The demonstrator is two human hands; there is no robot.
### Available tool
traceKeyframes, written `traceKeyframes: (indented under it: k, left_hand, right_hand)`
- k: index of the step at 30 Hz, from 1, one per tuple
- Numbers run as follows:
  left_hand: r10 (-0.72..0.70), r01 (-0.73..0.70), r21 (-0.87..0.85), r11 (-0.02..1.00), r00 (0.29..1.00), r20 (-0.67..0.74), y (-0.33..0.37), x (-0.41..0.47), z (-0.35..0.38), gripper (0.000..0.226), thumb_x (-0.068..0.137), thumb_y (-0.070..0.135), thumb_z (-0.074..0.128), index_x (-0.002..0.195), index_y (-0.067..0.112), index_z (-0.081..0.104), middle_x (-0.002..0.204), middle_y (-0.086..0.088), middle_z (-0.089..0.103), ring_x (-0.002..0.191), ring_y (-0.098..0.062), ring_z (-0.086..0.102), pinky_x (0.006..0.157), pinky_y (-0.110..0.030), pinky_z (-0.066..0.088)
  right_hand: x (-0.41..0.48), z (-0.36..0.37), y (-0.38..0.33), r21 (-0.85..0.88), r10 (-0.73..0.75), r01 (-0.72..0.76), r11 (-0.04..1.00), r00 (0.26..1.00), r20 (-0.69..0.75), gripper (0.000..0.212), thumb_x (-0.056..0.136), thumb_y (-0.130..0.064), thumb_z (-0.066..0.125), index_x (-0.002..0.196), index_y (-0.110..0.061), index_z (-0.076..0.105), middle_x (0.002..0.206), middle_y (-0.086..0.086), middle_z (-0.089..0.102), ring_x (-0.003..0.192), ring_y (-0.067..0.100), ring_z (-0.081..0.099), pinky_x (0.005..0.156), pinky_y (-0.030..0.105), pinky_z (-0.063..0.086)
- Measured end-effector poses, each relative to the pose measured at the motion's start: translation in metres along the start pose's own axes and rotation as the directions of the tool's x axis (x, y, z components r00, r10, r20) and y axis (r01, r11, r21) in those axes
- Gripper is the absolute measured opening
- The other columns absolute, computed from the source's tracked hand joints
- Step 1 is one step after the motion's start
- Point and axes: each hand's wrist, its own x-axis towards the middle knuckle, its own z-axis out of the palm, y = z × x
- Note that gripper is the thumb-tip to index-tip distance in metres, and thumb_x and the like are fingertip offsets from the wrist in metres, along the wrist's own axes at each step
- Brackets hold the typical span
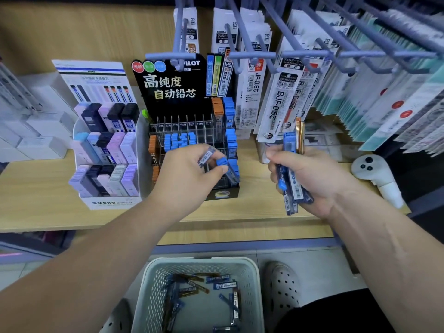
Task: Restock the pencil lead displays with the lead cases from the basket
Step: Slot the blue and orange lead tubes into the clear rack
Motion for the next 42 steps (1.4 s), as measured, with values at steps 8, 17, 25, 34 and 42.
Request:
traceKeyframes:
  k: [8, 17, 25, 34, 42]
  left_hand:
    - [0.088, -0.085, 0.183, 0.979, 0.996, -0.004, 0.0, 0.014, -0.009, 0.01, 0.086, 0.014, 0.077, 0.09, 0.01, 0.07, 0.056, 0.025, 0.056, 0.053, 0.012, 0.05, 0.052, -0.004, 0.034]
    - [0.139, -0.158, 0.366, 0.917, 0.987, 0.078, -0.005, 0.029, -0.003, 0.009, 0.087, 0.016, 0.074, 0.084, 0.013, 0.066, 0.078, 0.008, 0.067, 0.067, -0.003, 0.057, 0.063, -0.026, 0.05]
    - [0.107, -0.154, 0.378, 0.913, 0.984, 0.142, 0.0, 0.037, -0.007, 0.006, 0.086, 0.013, 0.074, 0.087, 0.013, 0.068, 0.078, 0.007, 0.064, 0.071, -0.002, 0.059, 0.06, -0.011, 0.041]
    - [0.065, -0.153, 0.419, 0.895, 0.974, 0.217, 0.003, 0.038, -0.012, 0.012, 0.084, 0.015, 0.075, 0.081, 0.02, 0.065, 0.078, 0.007, 0.063, 0.073, -0.004, 0.059, 0.062, -0.022, 0.046]
    - [0.127, -0.265, 0.576, 0.773, 0.955, 0.268, -0.009, 0.028, 0.012, 0.022, 0.089, 0.017, 0.067, 0.074, 0.019, 0.05, 0.07, 0.002, 0.057, 0.067, -0.019, 0.057, 0.056, -0.03, 0.045]
  right_hand:
    - [0.003, -0.004, 0.002, -0.033, -0.021, 0.022, 0.999, 1.0, 0.019, 0.01, 0.091, -0.012, 0.07, 0.1, -0.014, 0.066, 0.068, 0.005, 0.059, 0.057, 0.016, 0.051, 0.045, 0.024, 0.044]
    - [0.005, -0.008, 0.004, -0.097, -0.029, 0.032, 0.995, 0.999, 0.031, 0.01, 0.09, -0.015, 0.071, 0.099, -0.015, 0.067, 0.069, 0.004, 0.059, 0.061, 0.017, 0.052, 0.05, 0.027, 0.045]
    - [0.005, -0.012, 0.005, -0.119, -0.024, 0.027, 0.993, 0.999, 0.026, 0.004, 0.09, -0.016, 0.073, 0.093, -0.018, 0.07, 0.072, 0.004, 0.059, 0.063, 0.018, 0.052, 0.052, 0.03, 0.045]
    - [0.004, -0.01, 0.008, -0.11, -0.016, 0.021, 0.994, 0.999, 0.042, 0.006, 0.09, -0.014, 0.073, 0.087, -0.019, 0.071, 0.073, 0.005, 0.06, 0.064, 0.019, 0.054, 0.053, 0.03, 0.046]
    - [0.002, -0.007, 0.009, -0.121, -0.004, 0.009, 0.993, 0.999, 0.047, 0.005, 0.091, -0.014, 0.071, 0.09, -0.018, 0.069, 0.075, 0.005, 0.059, 0.064, 0.019, 0.053, 0.051, 0.029, 0.046]
